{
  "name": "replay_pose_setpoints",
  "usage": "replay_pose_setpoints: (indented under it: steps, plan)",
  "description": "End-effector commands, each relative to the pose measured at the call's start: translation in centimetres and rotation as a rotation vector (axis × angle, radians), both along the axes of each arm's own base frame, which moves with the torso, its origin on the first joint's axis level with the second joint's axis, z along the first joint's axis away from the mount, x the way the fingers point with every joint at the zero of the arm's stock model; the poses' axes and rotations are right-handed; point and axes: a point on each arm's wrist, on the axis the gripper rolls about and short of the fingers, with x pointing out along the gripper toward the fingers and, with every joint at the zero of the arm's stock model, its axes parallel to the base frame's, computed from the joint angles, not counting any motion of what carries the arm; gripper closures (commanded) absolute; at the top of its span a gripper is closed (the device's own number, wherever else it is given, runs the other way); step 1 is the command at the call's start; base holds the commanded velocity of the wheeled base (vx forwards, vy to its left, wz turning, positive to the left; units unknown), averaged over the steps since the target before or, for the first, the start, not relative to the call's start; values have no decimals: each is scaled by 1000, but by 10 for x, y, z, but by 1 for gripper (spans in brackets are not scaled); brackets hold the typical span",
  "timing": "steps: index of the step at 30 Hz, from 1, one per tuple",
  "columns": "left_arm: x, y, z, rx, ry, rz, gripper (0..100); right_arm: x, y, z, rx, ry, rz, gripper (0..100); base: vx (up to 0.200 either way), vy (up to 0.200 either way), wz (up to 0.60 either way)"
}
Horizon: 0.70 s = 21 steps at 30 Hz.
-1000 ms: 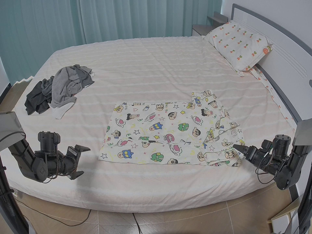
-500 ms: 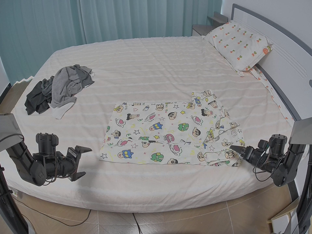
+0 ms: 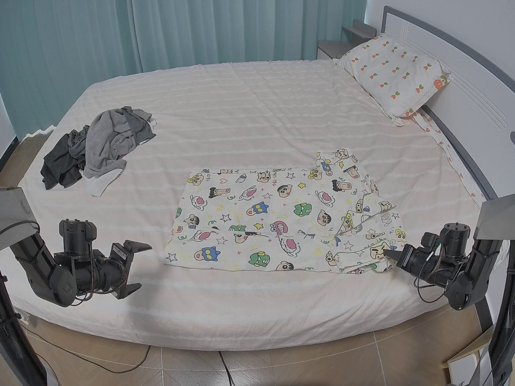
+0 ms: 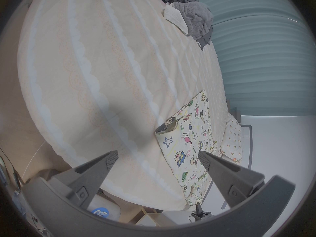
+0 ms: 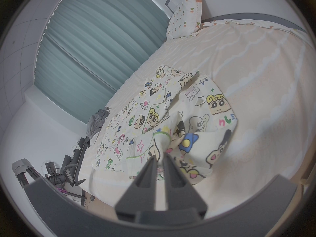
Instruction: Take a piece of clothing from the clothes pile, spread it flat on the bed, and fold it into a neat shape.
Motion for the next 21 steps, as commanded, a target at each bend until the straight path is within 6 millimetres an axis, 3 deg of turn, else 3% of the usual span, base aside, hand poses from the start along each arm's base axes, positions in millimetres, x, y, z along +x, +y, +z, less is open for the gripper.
replay_pose_setpoints:
  steps: [1,13,14,21]
  plan:
    - [0,0,-1,0,2,-1,0,-1,-2,1,0,0,-7,100,0,0,0]
    - [0,0,0,0,0,-1,0,-28,0,-14,-68,22,17,100,0,0,0]
    - [0,0,0,0,0,1,0,-30,0,-17,-73,36,11,0,0,0,0]
    - [0,0,0,1,1,2,0,-38,-1,-10,-82,38,-14,0,0,0,0]
